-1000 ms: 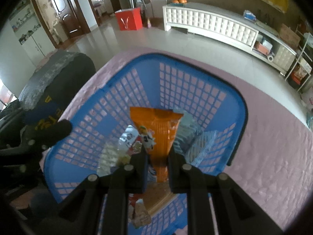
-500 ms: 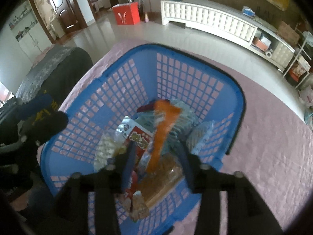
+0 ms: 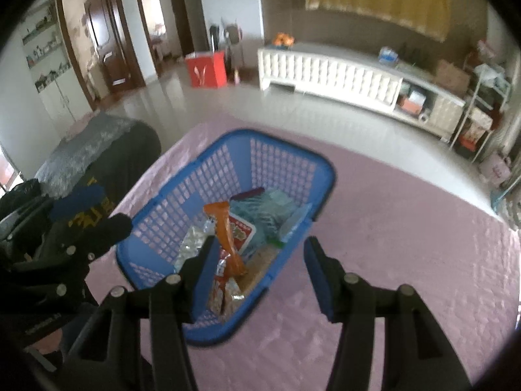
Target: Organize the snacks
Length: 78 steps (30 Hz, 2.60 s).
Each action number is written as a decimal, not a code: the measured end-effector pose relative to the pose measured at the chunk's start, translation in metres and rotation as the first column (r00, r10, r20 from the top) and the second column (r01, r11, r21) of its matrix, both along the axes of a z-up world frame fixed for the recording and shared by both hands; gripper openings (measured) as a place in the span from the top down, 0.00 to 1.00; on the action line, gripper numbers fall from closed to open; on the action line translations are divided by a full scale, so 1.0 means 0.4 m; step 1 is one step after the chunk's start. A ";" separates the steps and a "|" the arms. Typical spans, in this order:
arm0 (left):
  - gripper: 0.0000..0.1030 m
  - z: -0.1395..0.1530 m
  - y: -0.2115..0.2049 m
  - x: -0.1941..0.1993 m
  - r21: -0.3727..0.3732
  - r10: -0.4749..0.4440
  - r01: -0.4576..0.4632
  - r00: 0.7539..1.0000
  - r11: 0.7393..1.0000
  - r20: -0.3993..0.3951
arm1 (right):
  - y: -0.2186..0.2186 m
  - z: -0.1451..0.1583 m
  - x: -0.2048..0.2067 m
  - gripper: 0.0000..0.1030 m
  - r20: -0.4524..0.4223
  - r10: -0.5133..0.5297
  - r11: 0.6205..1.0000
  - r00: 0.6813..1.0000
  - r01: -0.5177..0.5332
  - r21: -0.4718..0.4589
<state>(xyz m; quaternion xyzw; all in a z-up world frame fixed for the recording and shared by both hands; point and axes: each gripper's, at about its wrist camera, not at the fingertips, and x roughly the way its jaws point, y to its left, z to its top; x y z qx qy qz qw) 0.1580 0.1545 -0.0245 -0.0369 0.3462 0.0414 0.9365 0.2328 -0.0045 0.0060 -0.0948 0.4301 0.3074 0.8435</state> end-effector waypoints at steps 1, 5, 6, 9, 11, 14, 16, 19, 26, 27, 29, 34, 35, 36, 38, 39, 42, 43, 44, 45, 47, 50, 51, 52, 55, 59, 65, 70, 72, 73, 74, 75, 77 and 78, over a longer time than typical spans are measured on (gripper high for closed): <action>0.49 0.009 -0.009 -0.013 -0.001 -0.001 0.001 1.000 1.000 0.011 | -0.018 0.020 -0.022 0.43 0.030 -0.008 1.000 1.000 0.008 0.007; 0.39 0.064 -0.064 -0.098 0.002 -0.004 0.004 0.997 1.000 0.080 | -0.080 0.079 -0.101 0.42 0.121 -0.026 0.999 0.992 0.022 0.034; 0.38 0.077 -0.076 -0.120 -0.002 -0.012 0.012 0.994 1.000 0.104 | -0.097 0.098 -0.127 0.38 0.150 -0.031 0.999 0.988 0.025 0.038; 0.31 0.117 -0.119 -0.171 -0.004 -0.039 0.040 0.985 0.999 0.166 | -0.138 0.137 -0.196 0.19 0.231 -0.044 0.998 0.972 0.034 0.047; 0.15 0.138 -0.146 -0.208 0.016 -0.044 0.041 0.979 0.999 0.200 | -0.169 0.162 -0.241 0.09 0.276 -0.069 0.996 0.959 0.051 0.073; 0.06 0.164 -0.187 -0.271 0.044 -0.039 0.029 0.969 0.999 0.246 | -0.210 0.186 -0.291 0.00 0.337 -0.128 0.990 0.933 0.103 0.091; 0.00 0.173 -0.205 -0.298 0.047 -0.041 0.030 0.966 0.998 0.254 | -0.231 0.194 -0.318 0.00 0.360 -0.141 0.989 0.922 0.116 0.091; 0.00 0.186 -0.235 -0.340 0.069 -0.031 0.013 0.965 0.998 0.259 | -0.254 0.198 -0.349 0.00 0.386 -0.165 0.986 0.908 0.142 0.089; 0.00 0.203 -0.280 -0.414 0.104 -0.053 0.025 0.959 0.994 0.278 | -0.296 0.203 -0.413 0.00 0.412 -0.200 0.979 0.889 0.162 0.125; 0.00 0.204 -0.287 -0.424 0.109 -0.057 0.028 0.959 0.994 0.279 | -0.306 0.201 -0.421 0.00 0.411 -0.203 0.978 0.889 0.165 0.128; 0.00 0.205 -0.295 -0.439 0.109 -0.068 0.039 0.958 0.993 0.279 | -0.311 0.199 -0.434 0.00 0.406 -0.203 0.978 0.891 0.162 0.133; 0.00 0.210 -0.312 -0.459 0.120 -0.087 0.055 0.955 0.991 0.282 | -0.321 0.206 -0.466 0.00 0.409 -0.208 0.976 0.888 0.159 0.150; 0.00 0.210 -0.315 -0.462 0.123 -0.090 0.057 0.955 0.991 0.282 | -0.322 0.207 -0.469 0.00 0.410 -0.208 0.976 0.888 0.158 0.152; 0.00 0.211 -0.318 -0.466 0.127 -0.092 0.058 0.955 0.990 0.283 | -0.323 0.208 -0.474 0.00 0.413 -0.209 0.975 0.887 0.157 0.156; 0.00 0.213 -0.324 -0.473 0.130 -0.101 0.066 0.952 0.989 0.289 | -0.326 0.212 -0.479 0.00 0.416 -0.213 0.974 0.884 0.159 0.161; 0.00 0.215 -0.326 -0.476 0.130 -0.102 0.066 0.951 0.989 0.292 | -0.330 0.209 -0.486 0.00 0.414 -0.215 0.973 0.884 0.160 0.164; 0.00 0.216 -0.326 -0.483 0.123 -0.105 0.072 0.950 0.990 0.292 | -0.332 0.209 -0.498 0.00 0.411 -0.214 0.973 0.886 0.155 0.171; 0.00 0.215 -0.324 -0.486 0.120 -0.105 0.072 0.951 0.990 0.292 | -0.332 0.210 -0.501 0.00 0.412 -0.214 0.973 0.886 0.155 0.172; 0.00 0.215 -0.323 -0.487 0.118 -0.104 0.072 0.951 0.990 0.292 | -0.332 0.210 -0.504 0.00 0.411 -0.215 0.972 0.886 0.156 0.174; 0.00 0.213 -0.322 -0.486 0.116 -0.104 0.073 0.951 0.991 0.291 | -0.332 0.208 -0.507 0.00 0.411 -0.215 0.972 0.886 0.154 0.175; 0.00 0.213 -0.322 -0.487 0.114 -0.105 0.074 0.951 0.991 0.290 | -0.335 0.206 -0.511 0.00 0.408 -0.216 0.972 0.887 0.154 0.179; 0.00 0.211 -0.323 -0.489 0.115 -0.106 0.076 0.951 0.990 0.289 | -0.335 0.206 -0.515 0.00 0.407 -0.215 0.971 0.888 0.151 0.184; 0.00 0.212 -0.324 -0.490 0.115 -0.106 0.075 0.951 0.991 0.290 | -0.334 0.204 -0.518 0.00 0.406 -0.215 0.971 0.888 0.149 0.187; 0.00 0.212 -0.325 -0.491 0.115 -0.105 0.074 0.951 0.991 0.292 | -0.333 0.205 -0.521 0.00 0.406 -0.213 0.971 0.889 0.147 0.189; 0.00 0.210 -0.325 -0.490 0.118 -0.103 0.071 0.952 0.990 0.289 | -0.329 0.205 -0.530 0.00 0.410 -0.210 0.972 0.888 0.143 0.188; 0.00 0.211 -0.325 -0.494 0.117 -0.101 0.069 0.953 0.991 0.287 | -0.328 0.204 -0.532 0.00 0.406 -0.214 0.971 0.889 0.147 0.189; 0.00 0.213 -0.326 -0.498 0.109 -0.102 0.073 0.952 0.991 0.290 | -0.330 0.206 -0.534 0.00 0.395 -0.224 0.969 0.891 0.160 0.189; 0.00 0.214 -0.335 -0.500 0.106 -0.102 0.074 0.951 0.992 0.290 | -0.333 0.208 -0.529 0.00 0.385 -0.226 0.968 0.895 0.161 0.194; 0.00 0.215 -0.337 -0.501 0.102 -0.104 0.077 0.952 0.992 0.288 | -0.334 0.209 -0.527 0.00 0.381 -0.226 0.967 0.897 0.160 0.196; 0.00 0.214 -0.337 -0.501 0.100 -0.104 0.078 0.952 0.992 0.288 | -0.334 0.209 -0.527 0.00 0.379 -0.226 0.967 0.897 0.161 0.197; 0.00 0.214 -0.336 -0.501 0.099 -0.104 0.079 0.952 0.992 0.286 | -0.334 0.208 -0.527 0.00 0.379 -0.226 0.967 0.897 0.160 0.198; 0.00 0.215 -0.336 -0.501 0.098 -0.104 0.078 0.953 0.992 0.285 | -0.334 0.206 -0.528 0.00 0.378 -0.226 0.967 0.898 0.160 0.199; 0.00 0.215 -0.337 -0.503 0.098 -0.106 0.081 0.953 0.992 0.285 | -0.335 0.206 -0.528 0.00 0.377 -0.228 0.967 0.898 0.163 0.197; 0.00 0.216 -0.335 -0.501 0.096 -0.106 0.082 0.953 0.992 0.285 | -0.335 0.203 -0.528 0.00 0.376 -0.230 0.966 0.898 0.165 0.197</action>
